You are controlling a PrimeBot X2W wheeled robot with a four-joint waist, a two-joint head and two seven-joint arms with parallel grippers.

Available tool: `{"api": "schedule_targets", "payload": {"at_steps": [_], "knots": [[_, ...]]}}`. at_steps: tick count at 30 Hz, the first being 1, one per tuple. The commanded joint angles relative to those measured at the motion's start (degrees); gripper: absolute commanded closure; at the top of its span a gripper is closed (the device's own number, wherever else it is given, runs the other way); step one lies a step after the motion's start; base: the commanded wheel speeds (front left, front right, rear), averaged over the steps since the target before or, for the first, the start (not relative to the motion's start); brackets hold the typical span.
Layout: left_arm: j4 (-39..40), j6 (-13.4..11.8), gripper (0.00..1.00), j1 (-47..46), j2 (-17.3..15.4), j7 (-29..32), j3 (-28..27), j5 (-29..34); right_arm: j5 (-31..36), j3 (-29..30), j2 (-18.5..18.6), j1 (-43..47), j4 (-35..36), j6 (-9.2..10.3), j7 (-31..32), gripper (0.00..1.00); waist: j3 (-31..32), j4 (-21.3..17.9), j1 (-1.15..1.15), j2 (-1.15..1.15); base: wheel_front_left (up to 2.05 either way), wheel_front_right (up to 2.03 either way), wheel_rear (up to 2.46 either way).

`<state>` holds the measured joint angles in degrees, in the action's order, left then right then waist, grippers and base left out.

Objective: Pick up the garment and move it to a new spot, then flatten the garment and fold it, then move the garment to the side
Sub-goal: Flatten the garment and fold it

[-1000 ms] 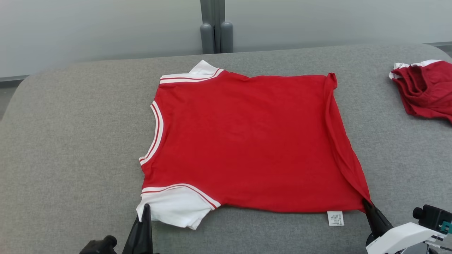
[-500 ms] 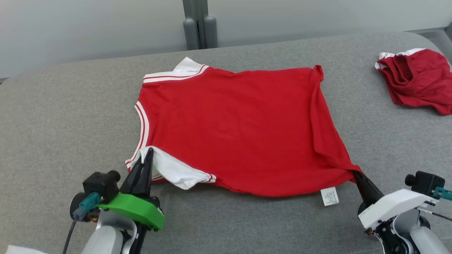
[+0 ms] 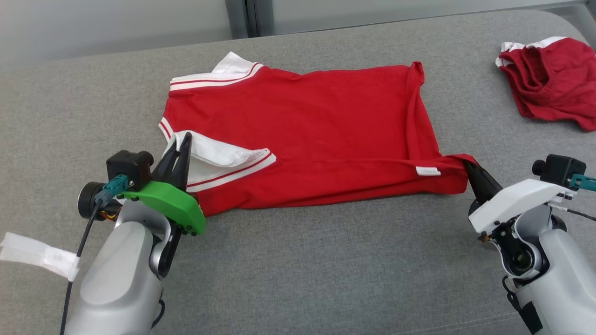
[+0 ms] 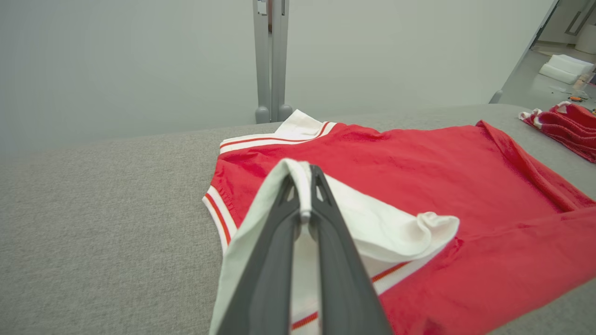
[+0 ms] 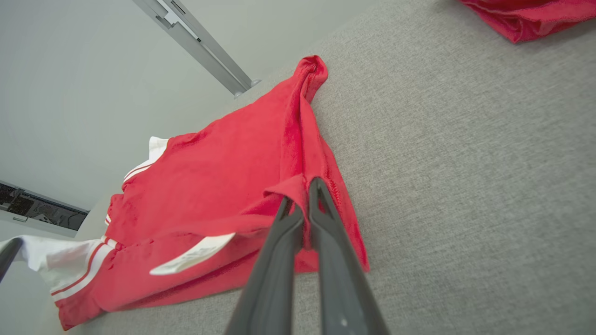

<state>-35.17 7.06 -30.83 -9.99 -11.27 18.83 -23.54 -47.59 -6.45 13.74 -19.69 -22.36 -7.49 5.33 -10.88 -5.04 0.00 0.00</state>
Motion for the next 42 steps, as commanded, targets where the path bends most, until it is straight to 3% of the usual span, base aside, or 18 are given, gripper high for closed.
{"api": "schedule_targets", "payload": {"at_steps": [1, 2, 3, 4, 5, 11, 20, 28, 38, 39, 40, 41, 42], "knots": [[-1.83, 0.17, 1.00, -2.09, -0.31, -0.52, 0.71, 1.08, 0.56, -0.30, -0.13, -1.52, -1.03, 0.02, -0.55, 1.00, -0.69, -0.21, 0.00, 0.00, 0.00, 0.00, 0.00], [-3.24, 0.25, 1.00, -3.21, -0.23, -0.89, 1.31, 1.14, 0.80, -0.54, -0.23, -2.44, -1.84, 0.02, -0.85, 0.86, -0.85, -0.25, 0.00, 0.00, 0.00, 0.00, 0.00], [-4.38, 0.32, 1.00, -3.98, -0.05, -1.19, 1.67, 1.01, 1.33, -0.76, -0.09, -3.15, -2.53, 0.02, -1.38, 0.61, -0.93, -0.27, 0.00, 0.00, 0.00, 0.00, 0.00], [-5.78, 0.28, 0.58, -4.79, 0.16, -1.61, 2.05, 0.78, 1.50, -1.22, -0.01, -3.78, -3.41, 0.02, -1.78, 0.00, -1.00, -0.27, 0.00, 0.00, 0.00, 0.00, 0.00], [-6.49, 0.32, 0.00, -5.39, 0.15, -2.07, 2.38, 0.98, 1.87, -1.77, 0.07, -4.18, -3.92, 0.02, -2.20, 0.00, -1.01, -0.29, 0.00, 0.00, 0.00, 0.00, 0.00], [-8.75, 0.38, 0.00, -4.45, -0.54, -3.85, 0.94, 0.24, 3.33, -5.27, 1.91, -3.75, -5.78, 0.01, -7.34, 0.00, -0.37, 0.21, 0.00, 0.00, 0.00, 0.00, 0.00], [-4.64, -0.12, 0.00, 6.23, -1.19, -3.88, -3.56, 0.50, 3.19, -8.92, 5.29, 1.02, -7.08, 0.02, -12.33, 0.00, 0.95, 1.85, 0.00, 0.00, 0.00, 0.00, 0.00], [-8.65, 0.16, 0.00, 9.87, 0.67, -3.89, -3.02, -0.53, 3.88, -11.18, 4.99, -0.70, -11.74, 0.02, -13.92, 0.00, 0.58, 2.05, 0.00, 0.00, 0.00, 0.00, 0.00], [-15.90, 0.36, 0.00, 5.27, 2.06, -3.76, -1.61, -2.52, 4.87, -15.27, 3.49, -5.81, -19.92, 0.02, -15.41, 0.00, -1.42, 1.87, 0.00, 0.00, 0.00, 0.00, 0.00], [-16.56, 0.40, 0.21, 4.71, 2.29, -3.75, -1.56, -2.99, 4.57, -15.72, 3.23, -6.24, -20.85, 0.02, -15.33, 0.00, -1.59, 1.94, 0.00, 0.00, 0.00, 0.00, 0.00], [-16.90, 0.42, 0.49, 4.18, 2.39, -3.74, -1.43, -3.33, 4.28, -16.11, 2.96, -6.63, -21.45, 0.02, -15.39, 0.34, -1.73, 2.03, 0.00, 0.00, 0.00, 0.00, 0.00], [-17.17, 0.44, 0.78, 3.55, 2.51, -3.75, -1.45, -3.76, 3.92, -16.47, 2.64, -7.16, -22.13, 0.02, -15.58, 0.82, -1.88, 2.15, 0.00, 0.00, 0.00, 0.00, 0.00], [-17.30, 0.45, 0.99, 3.21, 2.59, -3.75, -1.50, -4.00, 3.58, -16.74, 2.38, -7.60, -22.56, 0.01, -15.80, 1.00, -1.98, 2.26, 0.00, 0.00, 0.00, 0.00, 0.00]]}}
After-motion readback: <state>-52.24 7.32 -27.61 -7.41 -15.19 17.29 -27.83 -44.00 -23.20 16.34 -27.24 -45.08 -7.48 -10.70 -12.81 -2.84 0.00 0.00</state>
